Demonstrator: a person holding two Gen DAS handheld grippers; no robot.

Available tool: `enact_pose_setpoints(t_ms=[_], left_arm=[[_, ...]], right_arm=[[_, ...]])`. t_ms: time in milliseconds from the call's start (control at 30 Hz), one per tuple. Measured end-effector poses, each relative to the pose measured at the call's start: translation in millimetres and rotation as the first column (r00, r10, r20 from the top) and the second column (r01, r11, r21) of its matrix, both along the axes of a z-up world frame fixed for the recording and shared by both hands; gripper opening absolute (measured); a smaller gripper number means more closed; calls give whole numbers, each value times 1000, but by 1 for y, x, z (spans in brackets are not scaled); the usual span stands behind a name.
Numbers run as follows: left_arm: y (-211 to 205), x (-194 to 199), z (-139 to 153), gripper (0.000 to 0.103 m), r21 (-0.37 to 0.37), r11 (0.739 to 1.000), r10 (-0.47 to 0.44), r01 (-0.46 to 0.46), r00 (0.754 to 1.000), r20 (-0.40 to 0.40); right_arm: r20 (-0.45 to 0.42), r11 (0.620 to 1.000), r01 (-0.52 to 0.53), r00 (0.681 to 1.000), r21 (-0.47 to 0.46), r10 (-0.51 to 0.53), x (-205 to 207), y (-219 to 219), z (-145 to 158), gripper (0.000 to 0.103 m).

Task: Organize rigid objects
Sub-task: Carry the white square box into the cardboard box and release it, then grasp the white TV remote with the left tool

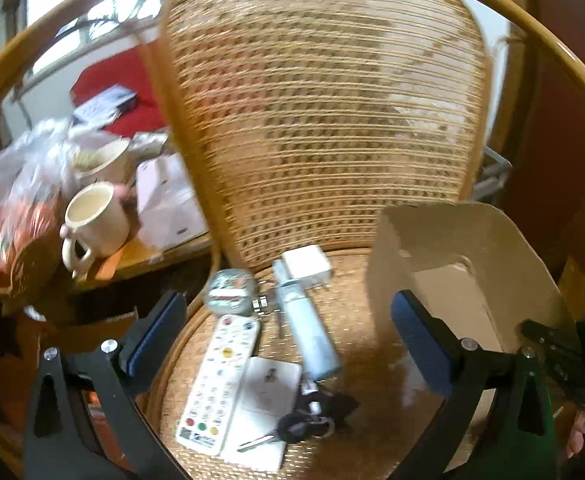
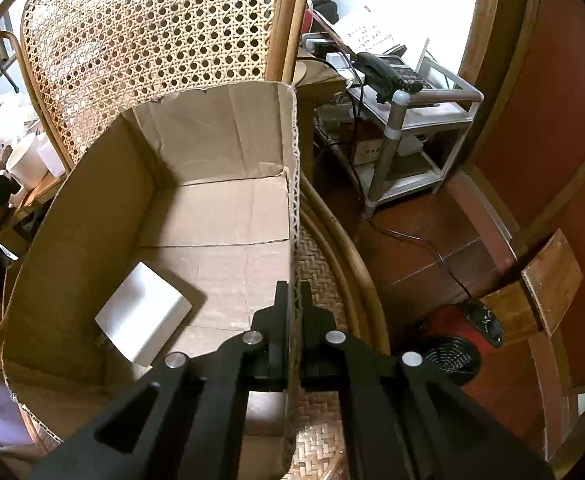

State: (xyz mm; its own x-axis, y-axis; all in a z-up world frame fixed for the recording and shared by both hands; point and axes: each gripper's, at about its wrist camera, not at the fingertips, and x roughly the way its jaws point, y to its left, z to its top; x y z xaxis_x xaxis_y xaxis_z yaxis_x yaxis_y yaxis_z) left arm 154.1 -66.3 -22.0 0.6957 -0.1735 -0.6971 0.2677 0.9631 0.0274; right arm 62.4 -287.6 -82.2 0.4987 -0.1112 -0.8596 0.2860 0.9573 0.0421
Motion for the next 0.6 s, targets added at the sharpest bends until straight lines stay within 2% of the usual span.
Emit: enact_pose_setpoints(t_ms=[167, 433, 600], left_arm=[[38, 17, -20, 102, -41, 996, 74, -77, 995, -73], [65, 37, -58, 102, 65, 991, 125, -115, 976, -179], [75, 45, -77, 102, 84, 988, 143, -126, 960, -240]], right_arm=[[-1, 1000, -3, 1000, -3, 3, 0, 0, -1, 5], [-3, 1000, -7, 1000, -7, 7, 0, 0, -1, 5], [-3, 1000, -7, 1000, -5, 7, 0, 0, -1, 5]])
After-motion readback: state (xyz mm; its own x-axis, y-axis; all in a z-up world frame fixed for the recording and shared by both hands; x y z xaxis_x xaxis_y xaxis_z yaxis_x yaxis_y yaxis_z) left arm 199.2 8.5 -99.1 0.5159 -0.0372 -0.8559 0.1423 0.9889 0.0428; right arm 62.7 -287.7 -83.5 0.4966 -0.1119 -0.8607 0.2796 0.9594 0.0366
